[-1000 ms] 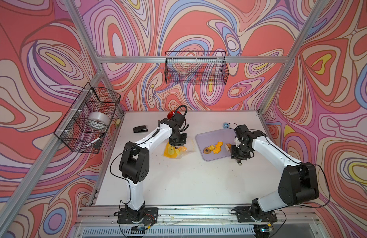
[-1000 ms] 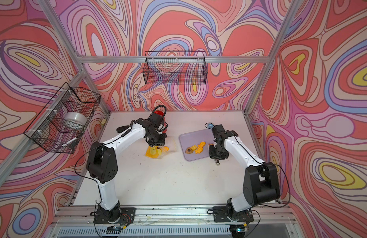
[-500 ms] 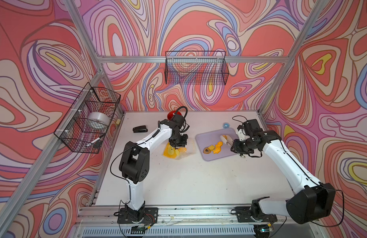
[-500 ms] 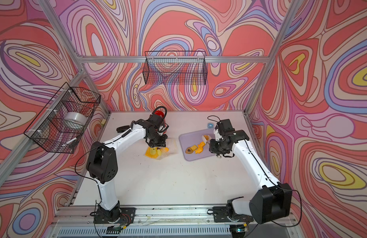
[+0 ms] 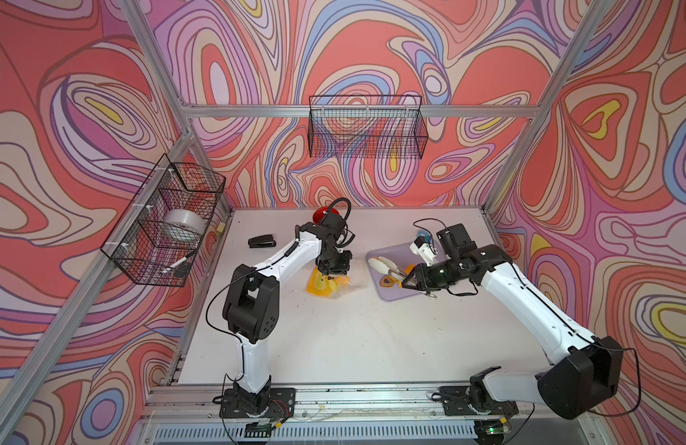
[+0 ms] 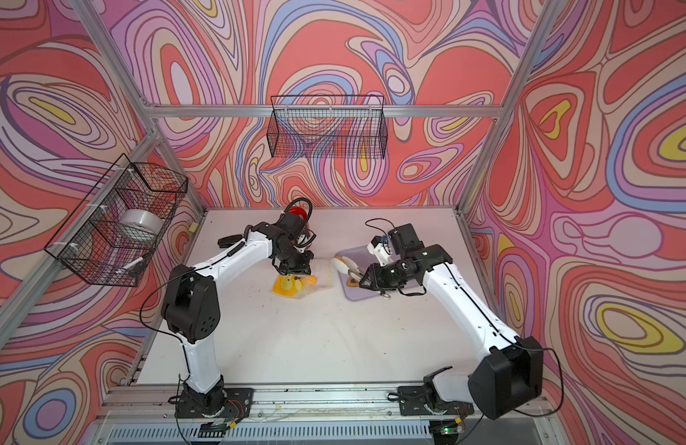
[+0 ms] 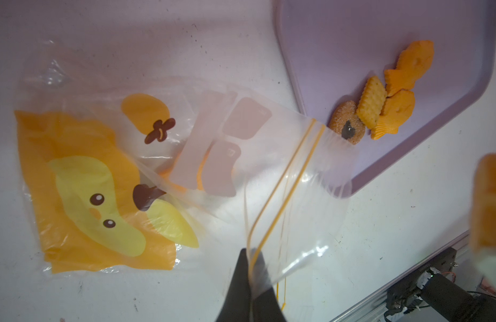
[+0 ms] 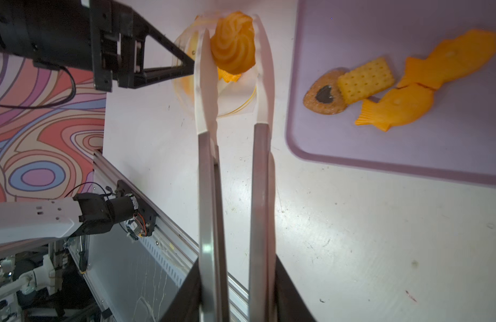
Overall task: Put the cookies into a resealable bag to prevent moisture
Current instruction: Place the cookie in the ziploc bag.
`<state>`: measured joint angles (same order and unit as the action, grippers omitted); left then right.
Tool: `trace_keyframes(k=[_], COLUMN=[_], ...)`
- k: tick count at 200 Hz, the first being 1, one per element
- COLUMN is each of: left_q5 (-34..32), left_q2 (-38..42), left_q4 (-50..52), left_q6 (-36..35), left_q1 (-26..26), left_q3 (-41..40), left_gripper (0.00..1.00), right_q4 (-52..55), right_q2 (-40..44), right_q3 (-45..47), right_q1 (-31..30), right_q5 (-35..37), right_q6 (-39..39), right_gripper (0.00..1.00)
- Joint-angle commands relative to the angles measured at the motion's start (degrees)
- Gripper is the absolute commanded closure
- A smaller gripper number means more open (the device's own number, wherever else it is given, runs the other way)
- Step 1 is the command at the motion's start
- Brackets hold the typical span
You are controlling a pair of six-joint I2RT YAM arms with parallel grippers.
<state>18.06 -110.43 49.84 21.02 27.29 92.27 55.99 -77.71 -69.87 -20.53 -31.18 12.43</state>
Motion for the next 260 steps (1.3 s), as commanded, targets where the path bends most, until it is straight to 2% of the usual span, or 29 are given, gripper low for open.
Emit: trace_keyframes(k=[1, 68, 96, 129, 166, 205, 218, 226, 248, 260], left_q5=[-0.40, 0.48, 0.56, -0.72, -2.19, -3.08, -2.37, -2.17, -2.33, -2.34], left_q2=[1.09, 1.17, 1.07, 0.87, -0.26, -1.08, -0.48, -0.08, 0.02, 0.11], left_q4=[1.83, 1.59, 2.05, 2.45, 2.27, 2.41, 1.50, 0.91, 1.10, 1.29], left_q6=[-0.36, 0.17, 0.08, 0.14, 0.99, 1.25, 1.64, 1.66, 1.49, 1.30], left_q1=[-0.04, -0.04, -0.01, -0.03, -0.16, -0.38, -0.37, -0.39, -0.39, -0.39], left_q3=[2.11, 2.15, 3.11, 3.19, 2.82, 2.52, 1.37, 0.68, 0.62, 1.11], left_gripper=[1.00, 1.00, 1.00, 1.00, 1.00, 1.00, 1.00, 1.00, 1.00, 1.00], right_q4=[-4.97, -15.59, -16.67, -15.91, -9.39, -1.20, 2.97, 5.31, 7.42, 5.89], right_q2=[-1.92, -9.78, -12.97, -11.54, -7.91, 1.01, 1.88, 1.38, -2.32, -4.18], right_q3=[1.73, 1.51, -0.52, -1.56, -2.24, -0.77, -1.70, -2.55, -4.10, -3.80], right_q1=[-2.58, -6.04, -6.59, -6.54, -5.78, 2.41, 6.38, 8.15, 8.77, 8.84], right_q5=[-2.57, -3.63, -3.38, -2.58, -0.36, -0.48, 2.32, 6.63, 20.90, 24.10], right_q6=[1.86, 6.19, 6.32, 5.12, 1.79, -3.38, -5.15, -5.85, -4.40, -2.90], right_gripper=[0.68, 0.68, 0.63, 0.55, 0.53, 0.54, 0.54, 0.54, 0.54, 0.54])
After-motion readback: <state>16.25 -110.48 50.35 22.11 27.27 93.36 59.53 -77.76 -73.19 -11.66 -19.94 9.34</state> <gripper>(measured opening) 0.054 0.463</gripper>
